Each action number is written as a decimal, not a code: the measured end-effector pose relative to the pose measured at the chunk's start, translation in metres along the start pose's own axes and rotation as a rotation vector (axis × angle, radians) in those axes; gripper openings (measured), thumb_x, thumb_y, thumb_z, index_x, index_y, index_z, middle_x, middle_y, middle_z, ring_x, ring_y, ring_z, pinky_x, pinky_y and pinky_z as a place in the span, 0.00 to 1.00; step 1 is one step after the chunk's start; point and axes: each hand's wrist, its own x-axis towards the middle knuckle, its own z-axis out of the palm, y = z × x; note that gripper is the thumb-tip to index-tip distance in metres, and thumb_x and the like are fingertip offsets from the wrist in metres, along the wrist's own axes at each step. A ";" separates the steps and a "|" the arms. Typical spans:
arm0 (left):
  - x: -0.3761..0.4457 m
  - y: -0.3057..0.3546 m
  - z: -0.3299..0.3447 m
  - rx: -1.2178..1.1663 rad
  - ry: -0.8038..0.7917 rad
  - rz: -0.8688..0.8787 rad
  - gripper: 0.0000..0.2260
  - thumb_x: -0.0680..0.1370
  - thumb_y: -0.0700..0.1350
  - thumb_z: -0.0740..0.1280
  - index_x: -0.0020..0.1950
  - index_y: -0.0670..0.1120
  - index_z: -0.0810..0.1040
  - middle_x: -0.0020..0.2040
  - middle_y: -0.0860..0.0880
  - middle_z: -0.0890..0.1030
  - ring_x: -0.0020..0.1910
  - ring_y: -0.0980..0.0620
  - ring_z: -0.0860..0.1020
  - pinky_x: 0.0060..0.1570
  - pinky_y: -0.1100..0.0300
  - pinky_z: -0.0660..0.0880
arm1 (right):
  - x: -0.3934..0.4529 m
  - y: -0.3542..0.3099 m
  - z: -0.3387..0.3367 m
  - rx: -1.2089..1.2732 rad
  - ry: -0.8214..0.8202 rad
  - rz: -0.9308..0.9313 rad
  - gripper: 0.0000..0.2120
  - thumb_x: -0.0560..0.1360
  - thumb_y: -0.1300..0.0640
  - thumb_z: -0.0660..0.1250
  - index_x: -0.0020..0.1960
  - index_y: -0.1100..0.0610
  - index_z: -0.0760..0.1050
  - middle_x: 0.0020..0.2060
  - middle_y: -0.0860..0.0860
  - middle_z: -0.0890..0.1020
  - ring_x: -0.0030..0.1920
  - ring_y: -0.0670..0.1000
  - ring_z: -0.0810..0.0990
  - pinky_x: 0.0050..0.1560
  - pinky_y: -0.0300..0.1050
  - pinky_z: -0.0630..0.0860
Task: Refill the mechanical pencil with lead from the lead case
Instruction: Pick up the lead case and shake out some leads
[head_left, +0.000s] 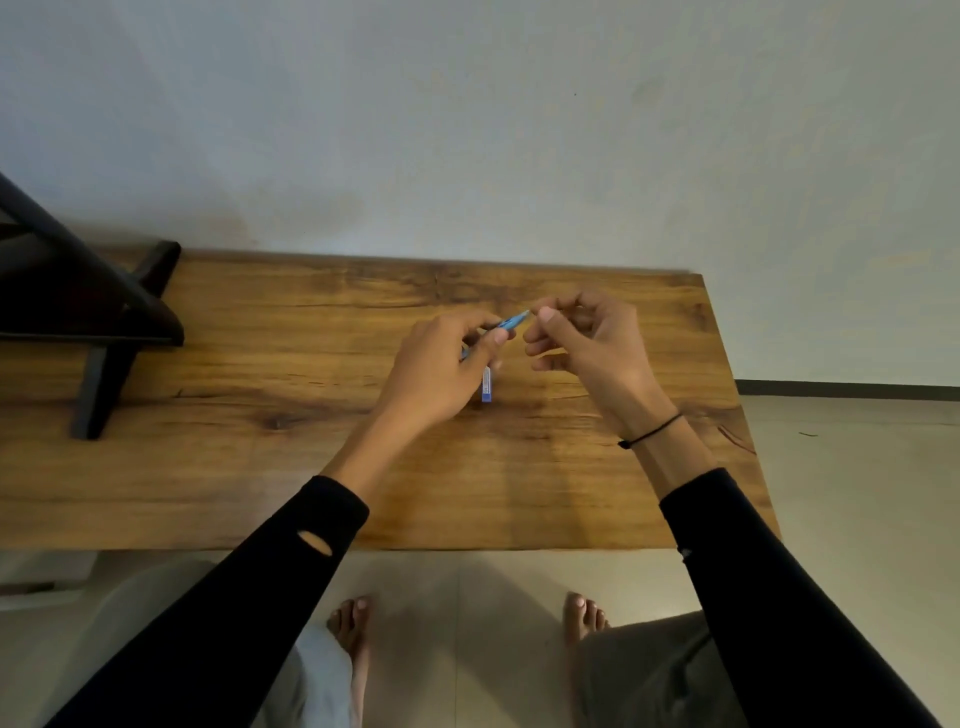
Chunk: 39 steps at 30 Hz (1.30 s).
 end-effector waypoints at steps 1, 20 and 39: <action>0.001 0.000 -0.001 0.021 -0.019 0.006 0.10 0.87 0.52 0.66 0.61 0.53 0.86 0.40 0.59 0.86 0.39 0.65 0.81 0.45 0.57 0.78 | 0.001 0.002 -0.001 0.020 -0.017 0.004 0.04 0.83 0.62 0.70 0.56 0.62 0.81 0.41 0.57 0.88 0.41 0.53 0.88 0.40 0.47 0.85; 0.001 0.006 -0.005 -0.019 -0.002 -0.096 0.08 0.86 0.51 0.67 0.56 0.51 0.86 0.37 0.57 0.88 0.34 0.63 0.86 0.47 0.50 0.87 | 0.015 0.017 -0.006 -0.870 0.099 -0.277 0.03 0.80 0.64 0.70 0.49 0.59 0.81 0.48 0.53 0.81 0.47 0.55 0.80 0.43 0.51 0.77; 0.001 0.011 0.002 -0.005 -0.038 -0.145 0.08 0.84 0.55 0.69 0.51 0.55 0.85 0.35 0.62 0.87 0.31 0.61 0.86 0.48 0.52 0.86 | 0.019 0.001 -0.008 -0.319 -0.002 -0.125 0.04 0.81 0.62 0.72 0.54 0.61 0.85 0.40 0.53 0.86 0.38 0.48 0.84 0.37 0.43 0.82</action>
